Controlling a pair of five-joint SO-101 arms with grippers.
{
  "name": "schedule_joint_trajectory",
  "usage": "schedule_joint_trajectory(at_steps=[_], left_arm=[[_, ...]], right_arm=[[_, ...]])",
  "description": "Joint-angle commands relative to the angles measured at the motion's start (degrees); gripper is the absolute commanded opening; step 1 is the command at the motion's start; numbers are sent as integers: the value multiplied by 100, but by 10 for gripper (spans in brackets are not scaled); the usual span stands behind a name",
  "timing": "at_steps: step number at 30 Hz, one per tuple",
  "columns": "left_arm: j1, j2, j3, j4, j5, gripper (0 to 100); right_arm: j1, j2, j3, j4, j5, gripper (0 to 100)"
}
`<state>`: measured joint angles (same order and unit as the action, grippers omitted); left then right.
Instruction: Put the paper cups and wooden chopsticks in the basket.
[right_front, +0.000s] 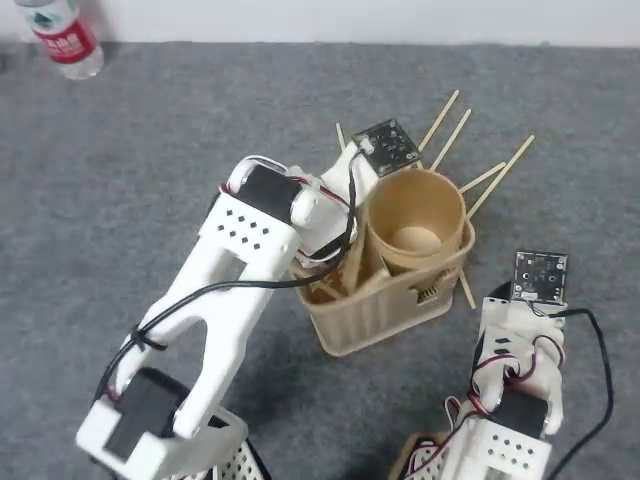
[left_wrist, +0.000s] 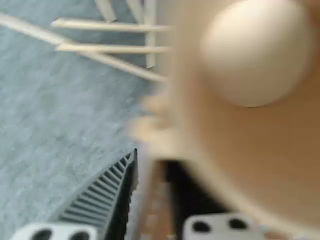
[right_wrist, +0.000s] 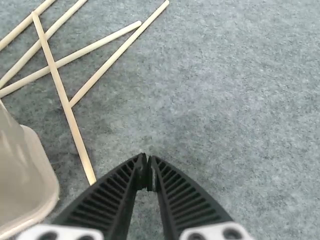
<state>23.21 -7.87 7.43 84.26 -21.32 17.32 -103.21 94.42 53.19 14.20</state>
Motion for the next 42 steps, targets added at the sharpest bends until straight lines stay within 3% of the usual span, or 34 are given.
schedule_joint_trajectory(at_steps=[1, 9, 14, 27, 39, 42], left_arm=[[-141, -18, -84, 79, -167, 11], [-1380, 35, -884, 158, -246, 10], [-1758, 0, -901, 484, -818, 10], [-3033, 26, -1226, 519, -1389, 10], [-3068, 26, -1341, 870, -1697, 13], [-3112, -35, -1376, 756, -1530, 58]], right_arm=[[-4, -66, -35, -145, 88, 8], [-4, -66, -35, -145, 88, 8], [-4, -66, -35, -145, 88, 8], [-4, -66, -26, -145, 88, 8], [-4, -66, -26, -145, 88, 8], [-4, -66, -26, -145, 88, 8]])
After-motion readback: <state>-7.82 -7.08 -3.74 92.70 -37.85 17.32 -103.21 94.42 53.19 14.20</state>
